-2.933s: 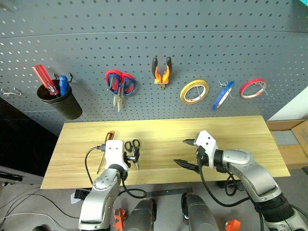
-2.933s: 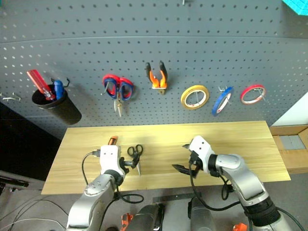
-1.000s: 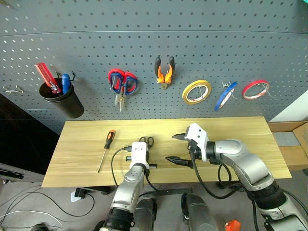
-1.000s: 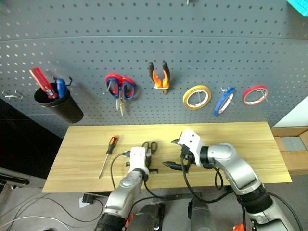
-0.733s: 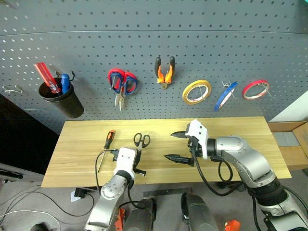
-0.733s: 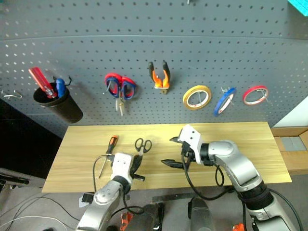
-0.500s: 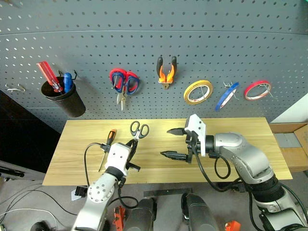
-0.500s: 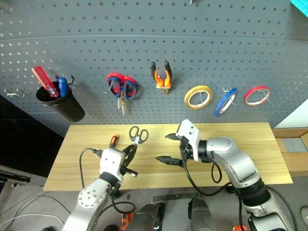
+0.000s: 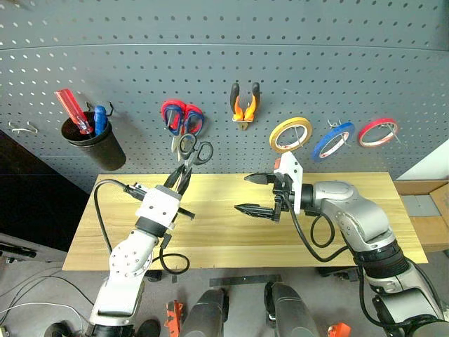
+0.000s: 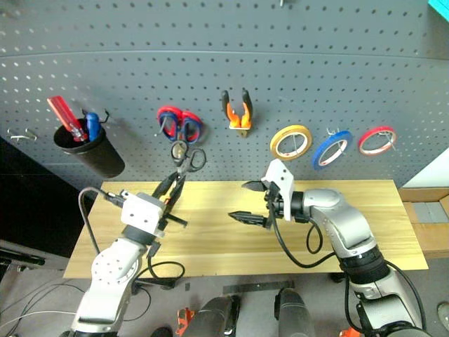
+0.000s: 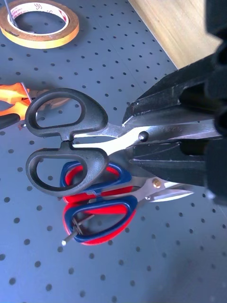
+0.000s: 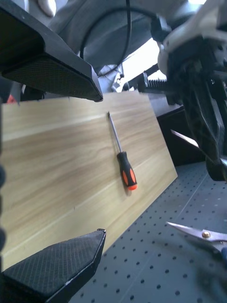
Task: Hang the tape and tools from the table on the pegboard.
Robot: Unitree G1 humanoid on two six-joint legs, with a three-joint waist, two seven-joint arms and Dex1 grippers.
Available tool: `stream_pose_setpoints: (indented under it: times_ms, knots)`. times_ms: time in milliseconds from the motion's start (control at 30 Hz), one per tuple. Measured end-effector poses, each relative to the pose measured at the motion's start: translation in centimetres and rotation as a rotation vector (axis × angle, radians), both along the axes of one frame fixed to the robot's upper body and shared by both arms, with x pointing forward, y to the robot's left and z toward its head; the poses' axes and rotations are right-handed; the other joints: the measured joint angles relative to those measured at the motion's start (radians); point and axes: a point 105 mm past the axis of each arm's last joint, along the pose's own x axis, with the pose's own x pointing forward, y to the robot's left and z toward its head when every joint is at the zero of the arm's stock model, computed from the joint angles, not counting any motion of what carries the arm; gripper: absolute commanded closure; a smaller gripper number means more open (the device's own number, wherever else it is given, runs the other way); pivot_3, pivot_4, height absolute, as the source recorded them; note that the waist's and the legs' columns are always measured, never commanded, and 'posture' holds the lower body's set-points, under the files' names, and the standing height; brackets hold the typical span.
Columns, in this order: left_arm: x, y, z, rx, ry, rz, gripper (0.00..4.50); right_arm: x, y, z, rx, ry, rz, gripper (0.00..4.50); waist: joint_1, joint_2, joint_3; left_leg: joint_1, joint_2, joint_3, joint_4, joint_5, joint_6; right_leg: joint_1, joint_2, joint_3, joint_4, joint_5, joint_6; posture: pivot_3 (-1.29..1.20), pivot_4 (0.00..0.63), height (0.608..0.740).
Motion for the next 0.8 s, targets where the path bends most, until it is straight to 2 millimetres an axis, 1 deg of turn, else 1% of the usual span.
stream_pose_setpoints:
  times_ms: [133,200,333,400,533,667,800]
  knots:
    - [0.1,1.8,1.0,-0.07,-0.051,0.132,4.38,0.0,0.2,0.3,0.019,-0.013,0.006,0.0,0.003,0.0,0.0,0.0,0.0,0.0,0.001,0.0,0.0,0.0,0.0,0.0,0.001,0.0,0.0,-0.01,0.215,0.74]
    - [0.0,2.2,1.5,-0.077,-0.065,0.164,4.38,0.1,0.4,0.9,0.053,-0.017,0.0,0.0,0.003,0.0,0.0,0.0,0.0,0.0,0.001,0.0,0.0,0.0,0.0,0.0,0.001,0.0,0.0,0.0,0.217,0.74]
    - [0.2,1.6,1.9,-0.08,-0.08,0.147,4.38,-0.2,1.1,2.8,0.102,-0.059,0.027,0.0,0.004,0.0,0.0,0.0,0.0,0.0,0.001,0.0,0.0,0.0,0.0,-0.001,0.001,0.0,0.0,-0.01,0.214,0.74]
    - [0.5,1.2,2.3,-0.086,-0.092,0.134,4.38,-0.3,1.2,3.2,0.107,-0.077,0.033,0.0,0.004,-0.001,0.0,0.0,0.0,0.0,0.001,0.0,0.0,0.0,0.0,-0.001,0.001,0.0,0.0,-0.01,0.214,0.74]
    - [0.7,0.7,2.2,-0.097,-0.084,0.129,4.38,-0.2,1.3,3.3,0.11,-0.077,0.027,0.0,0.002,-0.001,0.0,0.0,0.0,0.0,0.001,0.0,0.0,0.0,0.0,0.0,0.001,0.0,0.0,-0.01,0.216,0.74]
    - [1.1,0.8,2.0,-0.106,-0.076,0.142,4.38,-0.2,1.3,3.5,0.106,-0.084,0.026,0.0,0.002,-0.001,0.0,0.0,0.0,0.0,0.001,0.0,0.0,0.0,0.0,0.0,0.001,0.001,0.0,-0.02,0.22,0.74]
    - [1.6,0.8,2.3,-0.111,-0.076,0.146,4.38,-0.2,1.4,3.6,0.102,-0.091,0.028,0.0,0.003,-0.001,0.0,0.0,0.0,0.0,0.001,0.0,0.0,0.0,0.0,-0.001,0.001,0.001,0.0,-0.02,0.221,0.74]
